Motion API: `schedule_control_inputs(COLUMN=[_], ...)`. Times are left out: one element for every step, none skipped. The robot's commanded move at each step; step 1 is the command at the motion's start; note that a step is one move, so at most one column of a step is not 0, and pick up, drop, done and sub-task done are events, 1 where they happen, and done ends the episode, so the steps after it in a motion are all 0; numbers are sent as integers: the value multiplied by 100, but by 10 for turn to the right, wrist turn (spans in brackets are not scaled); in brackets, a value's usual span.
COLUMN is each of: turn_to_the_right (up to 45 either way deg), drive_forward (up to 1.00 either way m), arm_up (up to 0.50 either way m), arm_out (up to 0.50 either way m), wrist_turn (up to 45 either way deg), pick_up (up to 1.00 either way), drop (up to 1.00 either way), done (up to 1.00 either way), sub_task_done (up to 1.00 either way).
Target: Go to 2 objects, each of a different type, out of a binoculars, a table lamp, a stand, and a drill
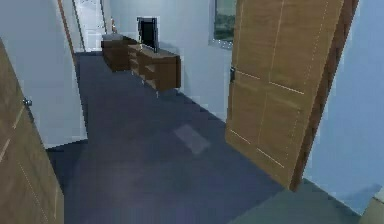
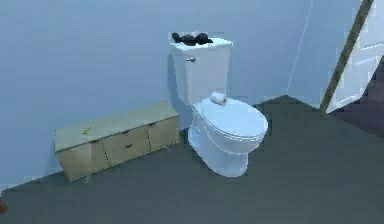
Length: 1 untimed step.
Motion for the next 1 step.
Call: schedule_control_inputs(turn_to_the_right=[0], drive_forward=[55], arm_up=[0], arm_out=[0], wrist_turn=[0], pick_up=[0], drop=[0], done=[0], sub_task_done=[0])
